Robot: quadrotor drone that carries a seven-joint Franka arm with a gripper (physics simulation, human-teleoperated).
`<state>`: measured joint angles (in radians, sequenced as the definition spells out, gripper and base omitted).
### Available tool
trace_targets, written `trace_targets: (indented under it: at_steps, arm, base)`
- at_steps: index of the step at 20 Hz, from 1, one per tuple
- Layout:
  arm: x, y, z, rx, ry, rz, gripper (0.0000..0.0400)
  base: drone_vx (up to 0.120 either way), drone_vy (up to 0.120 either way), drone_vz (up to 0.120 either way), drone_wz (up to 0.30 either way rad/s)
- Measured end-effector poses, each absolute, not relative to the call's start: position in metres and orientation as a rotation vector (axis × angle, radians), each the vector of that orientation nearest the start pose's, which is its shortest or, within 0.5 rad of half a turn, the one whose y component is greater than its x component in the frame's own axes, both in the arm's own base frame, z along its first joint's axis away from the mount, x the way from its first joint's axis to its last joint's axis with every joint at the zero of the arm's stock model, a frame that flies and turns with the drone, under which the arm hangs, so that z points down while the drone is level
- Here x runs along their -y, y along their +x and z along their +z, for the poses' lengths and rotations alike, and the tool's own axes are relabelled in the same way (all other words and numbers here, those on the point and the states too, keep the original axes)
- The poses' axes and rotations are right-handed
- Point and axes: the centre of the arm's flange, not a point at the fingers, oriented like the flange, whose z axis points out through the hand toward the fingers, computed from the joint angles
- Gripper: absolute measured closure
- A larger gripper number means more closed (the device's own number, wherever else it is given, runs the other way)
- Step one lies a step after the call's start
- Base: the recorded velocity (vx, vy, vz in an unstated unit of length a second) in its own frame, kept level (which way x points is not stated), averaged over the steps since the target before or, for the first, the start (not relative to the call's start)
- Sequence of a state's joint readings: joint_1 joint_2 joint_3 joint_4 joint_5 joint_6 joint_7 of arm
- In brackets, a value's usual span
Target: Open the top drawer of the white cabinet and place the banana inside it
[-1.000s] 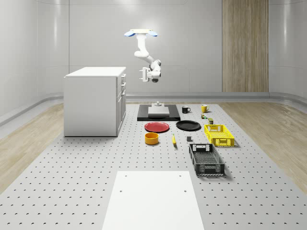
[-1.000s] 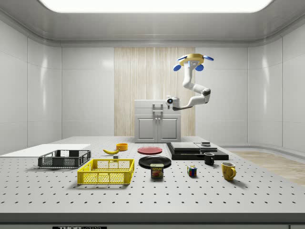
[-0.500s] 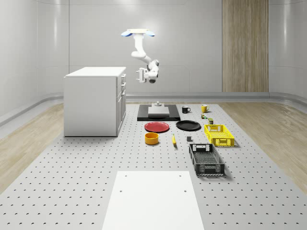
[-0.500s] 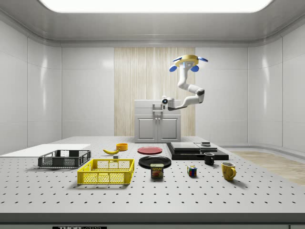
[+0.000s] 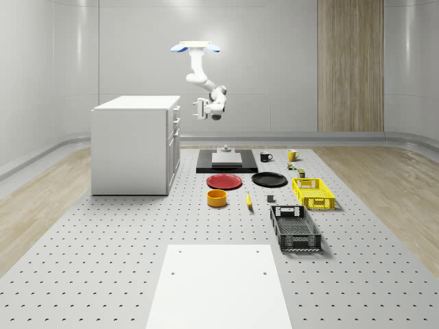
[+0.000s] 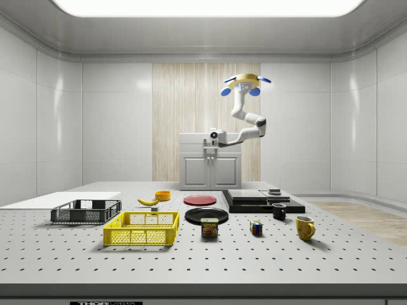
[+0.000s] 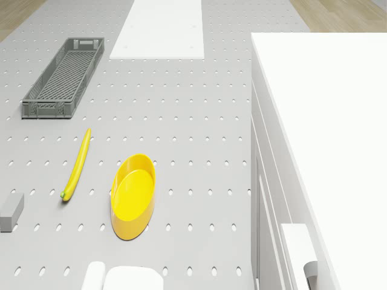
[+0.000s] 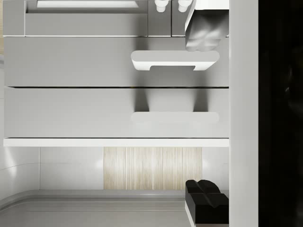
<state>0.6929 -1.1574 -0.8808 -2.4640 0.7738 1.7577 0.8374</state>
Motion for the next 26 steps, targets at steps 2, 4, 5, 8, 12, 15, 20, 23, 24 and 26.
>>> trace_targets:
  at_steps: [2,4,5,8,12,15,20,23,24,26]
  arm:
    - [0.099,0.307,0.591,-0.613,-1.484,0.613,0.0]
    - [0.096,0.307,0.591,-0.613,-1.484,0.612,0.0]
    - [0.093,0.307,0.591,-0.613,-1.484,0.612,0.0]
    - [0.082,0.307,0.591,-0.613,-1.484,0.613,0.0]
    - [0.064,0.307,0.591,-0.613,-1.484,0.613,0.0]
    - [0.049,0.306,0.591,-0.613,-1.484,0.613,0.0]
    - [0.022,0.306,0.591,-0.613,-1.484,0.613,0.0]
    - [0.005,0.306,0.591,-0.612,-1.484,0.613,0.0]
    - [0.0,0.306,0.591,-0.612,-1.484,0.613,0.0]
    - [-0.009,0.306,0.591,-0.612,-1.484,0.613,0.0]
  base:
    - [0.08,0.0,0.0,0.0]
    - [0.0,0.0,0.0,0.0]
    - [0.0,0.0,0.0,0.0]
    - [0.0,0.0,0.0,0.0]
    - [0.0,0.0,0.0,0.0]
    - [0.0,0.0,0.0,0.0]
    - [0.0,0.0,0.0,0.0]
    - [0.0,0.0,0.0,0.0]
    - [0.0,0.0,0.0,0.0]
    - [0.0,0.0,0.0,0.0]
